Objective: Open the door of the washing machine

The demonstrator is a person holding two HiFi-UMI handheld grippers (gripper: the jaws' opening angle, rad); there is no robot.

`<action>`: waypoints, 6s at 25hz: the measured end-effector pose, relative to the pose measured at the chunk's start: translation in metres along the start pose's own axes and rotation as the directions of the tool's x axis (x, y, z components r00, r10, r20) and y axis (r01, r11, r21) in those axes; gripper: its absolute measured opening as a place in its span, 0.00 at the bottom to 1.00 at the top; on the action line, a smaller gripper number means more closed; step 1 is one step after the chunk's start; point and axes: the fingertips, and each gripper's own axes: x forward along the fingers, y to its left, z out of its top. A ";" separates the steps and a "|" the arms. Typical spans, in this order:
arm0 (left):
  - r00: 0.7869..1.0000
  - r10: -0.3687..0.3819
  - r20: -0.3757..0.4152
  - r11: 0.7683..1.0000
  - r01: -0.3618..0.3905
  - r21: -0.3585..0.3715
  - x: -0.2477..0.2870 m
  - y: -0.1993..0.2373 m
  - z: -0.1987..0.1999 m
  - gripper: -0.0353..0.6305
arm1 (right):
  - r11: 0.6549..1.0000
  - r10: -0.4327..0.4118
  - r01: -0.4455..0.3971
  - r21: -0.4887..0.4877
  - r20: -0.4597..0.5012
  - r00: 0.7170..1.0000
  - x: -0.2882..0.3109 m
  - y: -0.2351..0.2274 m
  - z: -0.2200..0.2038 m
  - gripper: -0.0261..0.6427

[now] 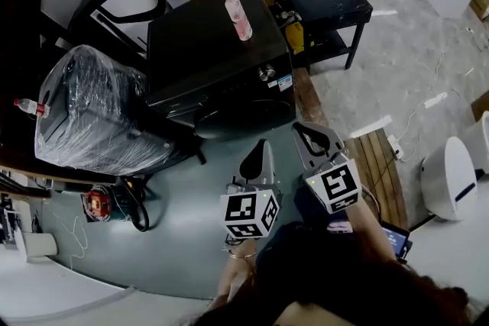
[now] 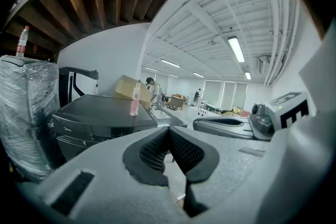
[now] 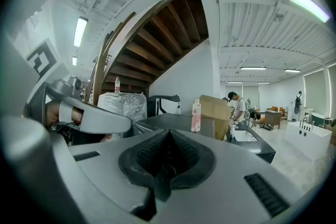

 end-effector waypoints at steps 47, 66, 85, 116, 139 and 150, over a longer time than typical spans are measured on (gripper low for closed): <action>0.986 0.026 -0.166 0.995 -0.042 -0.091 0.200 0.141 -0.108 0.07 | 0.943 0.247 -0.315 -0.110 -0.406 0.880 0.233 -0.055 -0.198 0.09; 0.970 -0.066 -0.234 0.993 0.041 -0.111 0.240 0.164 -0.182 0.07 | 0.944 0.158 -0.289 -0.157 -0.556 0.816 0.272 -0.067 -0.301 0.12; 0.966 -0.035 -0.255 0.992 0.004 -0.124 0.250 0.173 -0.252 0.07 | 0.898 0.203 -0.392 -0.202 -0.599 0.775 0.291 -0.065 -0.365 0.17; 0.946 0.228 -0.230 0.945 -0.272 -0.182 0.195 0.169 -0.265 0.07 | 0.853 0.247 -0.441 -0.278 -0.529 0.812 0.257 -0.044 -0.378 0.17; 0.949 0.206 -0.239 0.954 -0.249 -0.168 0.129 0.179 -0.273 0.07 | 0.906 0.176 -0.355 -0.230 -0.559 0.810 0.199 0.008 -0.391 0.16; 0.955 0.153 -0.253 0.969 -0.195 -0.151 0.097 0.192 -0.277 0.07 | 0.929 0.121 -0.298 -0.220 -0.582 0.804 0.178 0.033 -0.396 0.15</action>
